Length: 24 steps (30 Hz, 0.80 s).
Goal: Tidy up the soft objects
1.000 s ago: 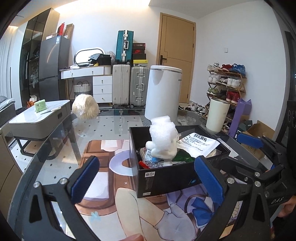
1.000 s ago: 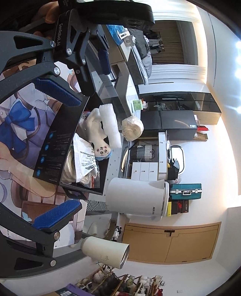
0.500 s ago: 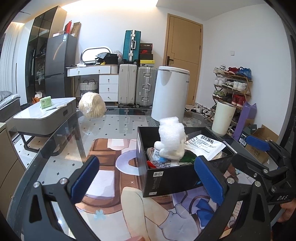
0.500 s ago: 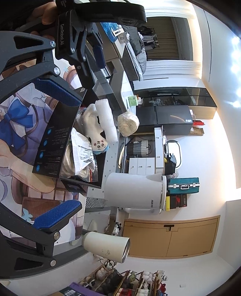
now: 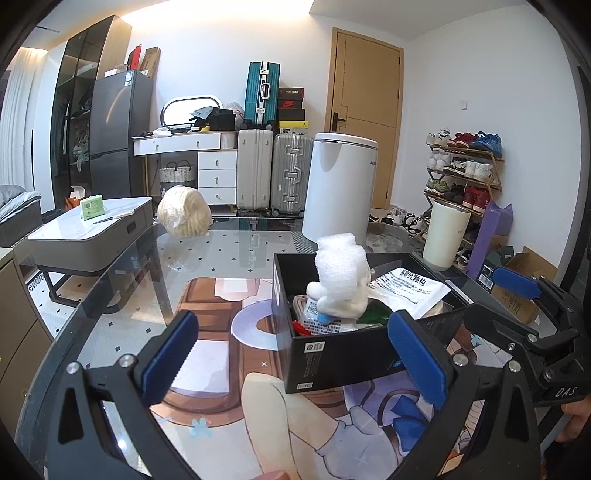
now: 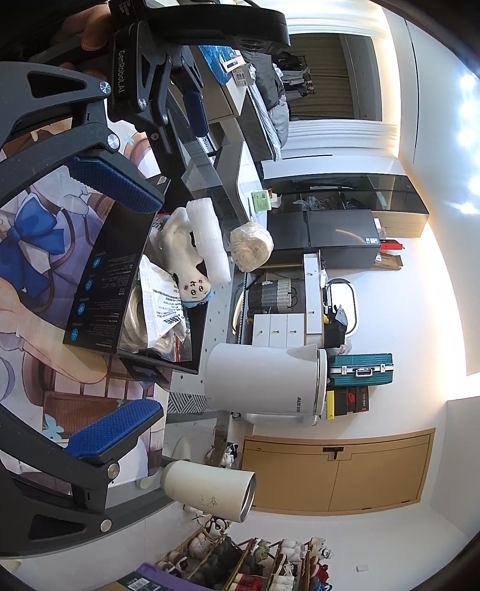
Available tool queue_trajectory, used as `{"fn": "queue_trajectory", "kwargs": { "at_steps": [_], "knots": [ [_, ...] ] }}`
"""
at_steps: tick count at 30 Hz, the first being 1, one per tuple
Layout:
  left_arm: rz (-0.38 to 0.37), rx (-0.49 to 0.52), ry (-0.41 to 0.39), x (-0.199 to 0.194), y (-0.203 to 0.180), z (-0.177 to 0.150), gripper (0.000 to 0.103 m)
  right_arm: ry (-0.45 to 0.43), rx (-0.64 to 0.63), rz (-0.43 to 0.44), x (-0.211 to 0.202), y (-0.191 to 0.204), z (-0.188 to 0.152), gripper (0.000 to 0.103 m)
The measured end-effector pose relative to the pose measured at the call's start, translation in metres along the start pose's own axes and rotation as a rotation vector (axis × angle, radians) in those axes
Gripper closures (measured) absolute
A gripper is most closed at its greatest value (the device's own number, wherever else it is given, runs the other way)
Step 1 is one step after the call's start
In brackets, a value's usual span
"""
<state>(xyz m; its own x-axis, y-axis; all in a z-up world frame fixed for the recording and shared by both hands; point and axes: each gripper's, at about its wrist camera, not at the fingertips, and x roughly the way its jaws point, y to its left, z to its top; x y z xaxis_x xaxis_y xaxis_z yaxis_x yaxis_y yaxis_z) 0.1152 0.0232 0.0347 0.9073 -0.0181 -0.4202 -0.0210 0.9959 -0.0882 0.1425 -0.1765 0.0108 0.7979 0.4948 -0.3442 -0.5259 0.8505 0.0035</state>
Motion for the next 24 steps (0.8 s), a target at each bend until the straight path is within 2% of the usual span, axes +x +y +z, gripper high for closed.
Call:
{"fn": "queue_trajectory", "kwargs": {
  "at_steps": [24],
  "knots": [
    [0.003,0.001,-0.005,-0.0017,-0.0001,-0.0010,0.000,-0.002,-0.001,-0.001,-0.0005,0.0001,-0.0002,0.001]
  ]
}}
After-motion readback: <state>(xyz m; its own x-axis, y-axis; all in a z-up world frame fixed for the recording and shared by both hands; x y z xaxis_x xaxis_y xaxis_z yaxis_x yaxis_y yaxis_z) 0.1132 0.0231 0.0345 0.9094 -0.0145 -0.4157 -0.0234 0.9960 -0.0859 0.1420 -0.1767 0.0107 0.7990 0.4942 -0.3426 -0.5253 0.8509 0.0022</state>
